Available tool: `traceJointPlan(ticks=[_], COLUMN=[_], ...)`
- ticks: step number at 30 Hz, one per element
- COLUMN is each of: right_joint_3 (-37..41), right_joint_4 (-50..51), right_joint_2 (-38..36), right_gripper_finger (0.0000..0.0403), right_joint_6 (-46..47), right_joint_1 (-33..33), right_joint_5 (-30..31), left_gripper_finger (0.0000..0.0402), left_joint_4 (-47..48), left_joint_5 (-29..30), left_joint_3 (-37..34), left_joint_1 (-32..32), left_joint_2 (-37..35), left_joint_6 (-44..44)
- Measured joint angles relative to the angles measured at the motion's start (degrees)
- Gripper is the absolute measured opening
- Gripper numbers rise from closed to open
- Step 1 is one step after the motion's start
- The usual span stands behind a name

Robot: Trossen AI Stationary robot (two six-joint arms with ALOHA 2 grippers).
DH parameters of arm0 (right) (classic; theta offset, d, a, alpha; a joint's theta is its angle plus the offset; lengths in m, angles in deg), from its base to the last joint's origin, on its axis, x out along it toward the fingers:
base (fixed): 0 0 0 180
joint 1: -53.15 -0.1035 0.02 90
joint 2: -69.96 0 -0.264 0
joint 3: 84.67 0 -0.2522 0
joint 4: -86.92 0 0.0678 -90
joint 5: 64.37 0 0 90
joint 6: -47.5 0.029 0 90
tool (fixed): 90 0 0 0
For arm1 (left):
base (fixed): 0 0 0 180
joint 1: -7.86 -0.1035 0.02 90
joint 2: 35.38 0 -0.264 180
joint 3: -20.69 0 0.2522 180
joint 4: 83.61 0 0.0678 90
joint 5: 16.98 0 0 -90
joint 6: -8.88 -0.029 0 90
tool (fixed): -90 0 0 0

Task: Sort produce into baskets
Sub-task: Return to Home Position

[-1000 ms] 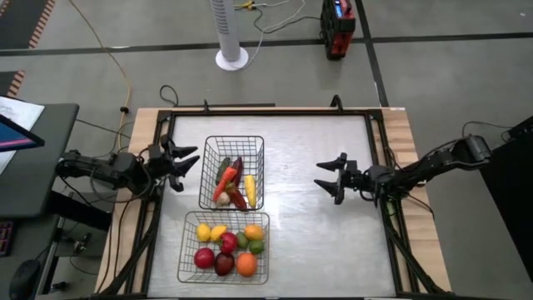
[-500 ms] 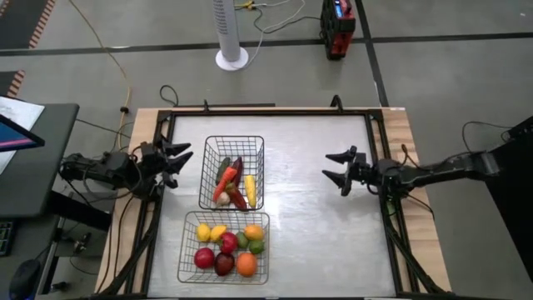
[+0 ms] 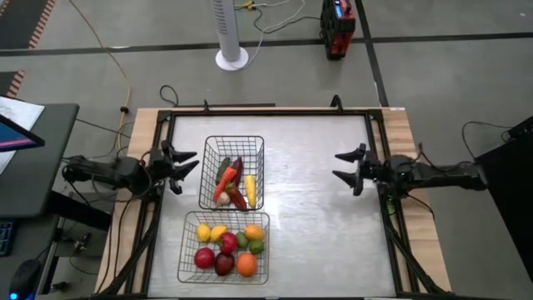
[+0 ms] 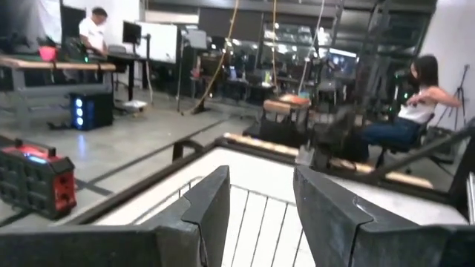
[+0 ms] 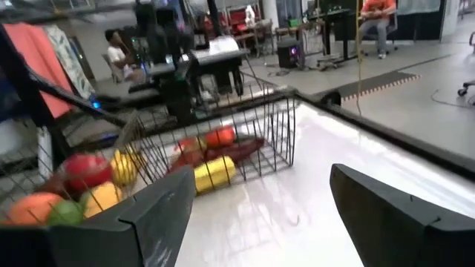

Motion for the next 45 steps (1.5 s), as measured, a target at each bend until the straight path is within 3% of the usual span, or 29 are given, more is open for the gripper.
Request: traceJointPlan(ticks=[9, 18, 27, 31, 37, 45], right_joint_3=[-2.64, -2.64, -2.72, -2.72, -2.72, -2.72], right_joint_4=[9.76, 11.90, 13.00, 13.43, 13.65, 13.68], right_joint_2=[-8.98, -9.55, -9.54, -9.54, -9.54, -9.54], right_gripper_finger=[0.0340, 0.0340, 0.0340, 0.0340, 0.0340, 0.0340], right_joint_6=[-0.13, -0.11, -0.11, -0.10, -0.09, -0.07], right_joint_1=[0.15, 0.15, 0.15, 0.15, 0.15, 0.14], right_joint_5=[1.33, 1.13, 0.86, 0.85, 0.85, 0.82], left_gripper_finger=[0.0137, 0.0137, 0.0137, 0.0137, 0.0137, 0.0137], left_joint_4=[-1.80, -5.29, -1.60, 0.89, -6.19, -5.08], left_joint_5=[-1.74, -13.51, -25.31, -25.47, -22.04, -21.97], left_joint_3=[-5.12, -5.96, -5.98, -6.01, -12.55, -12.06], left_joint_1=[0.00, 0.00, -0.02, 0.00, -0.01, -0.09], left_joint_2=[-3.43, -3.57, -3.55, -3.55, -3.05, -0.20], left_joint_6=[-1.96, -8.98, -7.07, -5.71, -3.48, -1.83])
